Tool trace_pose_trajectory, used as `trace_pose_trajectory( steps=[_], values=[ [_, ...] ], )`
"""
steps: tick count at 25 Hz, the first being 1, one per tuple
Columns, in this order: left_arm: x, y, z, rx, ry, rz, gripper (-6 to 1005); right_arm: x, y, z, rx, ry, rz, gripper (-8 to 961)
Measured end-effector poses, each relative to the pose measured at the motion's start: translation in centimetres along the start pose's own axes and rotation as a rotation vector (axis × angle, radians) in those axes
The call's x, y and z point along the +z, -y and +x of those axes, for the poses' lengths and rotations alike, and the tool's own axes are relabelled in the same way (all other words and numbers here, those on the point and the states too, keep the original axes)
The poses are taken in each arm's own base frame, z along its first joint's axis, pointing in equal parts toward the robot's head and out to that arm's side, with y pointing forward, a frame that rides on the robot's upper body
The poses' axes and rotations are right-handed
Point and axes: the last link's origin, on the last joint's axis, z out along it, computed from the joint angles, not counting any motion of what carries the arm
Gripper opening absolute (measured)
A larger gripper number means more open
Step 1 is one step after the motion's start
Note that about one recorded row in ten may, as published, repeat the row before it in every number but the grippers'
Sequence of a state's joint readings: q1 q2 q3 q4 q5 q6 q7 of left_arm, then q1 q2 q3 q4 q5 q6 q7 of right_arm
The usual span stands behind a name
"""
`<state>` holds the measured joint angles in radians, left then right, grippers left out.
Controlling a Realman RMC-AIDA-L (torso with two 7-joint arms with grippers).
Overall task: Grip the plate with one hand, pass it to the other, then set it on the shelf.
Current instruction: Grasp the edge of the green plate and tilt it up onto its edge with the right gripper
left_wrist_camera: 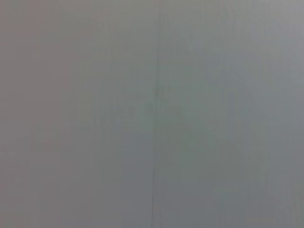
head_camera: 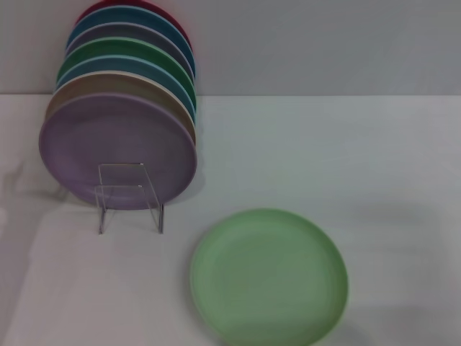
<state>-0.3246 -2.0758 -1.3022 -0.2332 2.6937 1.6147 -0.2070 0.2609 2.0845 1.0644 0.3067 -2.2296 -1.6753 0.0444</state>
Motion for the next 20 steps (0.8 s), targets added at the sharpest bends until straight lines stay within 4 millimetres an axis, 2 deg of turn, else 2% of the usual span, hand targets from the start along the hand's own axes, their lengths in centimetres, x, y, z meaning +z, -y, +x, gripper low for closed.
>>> trace_pose_trajectory(
  steps=[6, 13, 16, 20],
  values=[
    [0.2, 0.0, 0.0, 0.006, 0.0, 0.002, 834, 1.0, -0.6, 0.8, -0.054, -0.034, -0.019, 622],
    [0.6, 0.1, 0.0, 0.008, -0.008, 0.001, 833, 3.6, -2.1, 1.8, -0.466, -0.097, 0.025, 623],
    [0.7, 0.1, 0.0, 0.009, -0.007, 0.002, 833, 4.8, -2.1, 1.9, -0.476, -0.149, 0.077, 624],
    [1.0, 0.0, 0.0, 0.007, -0.012, -0.002, 833, 6.5, -2.4, 2.4, -0.377, -0.279, 0.067, 623]
  ],
)
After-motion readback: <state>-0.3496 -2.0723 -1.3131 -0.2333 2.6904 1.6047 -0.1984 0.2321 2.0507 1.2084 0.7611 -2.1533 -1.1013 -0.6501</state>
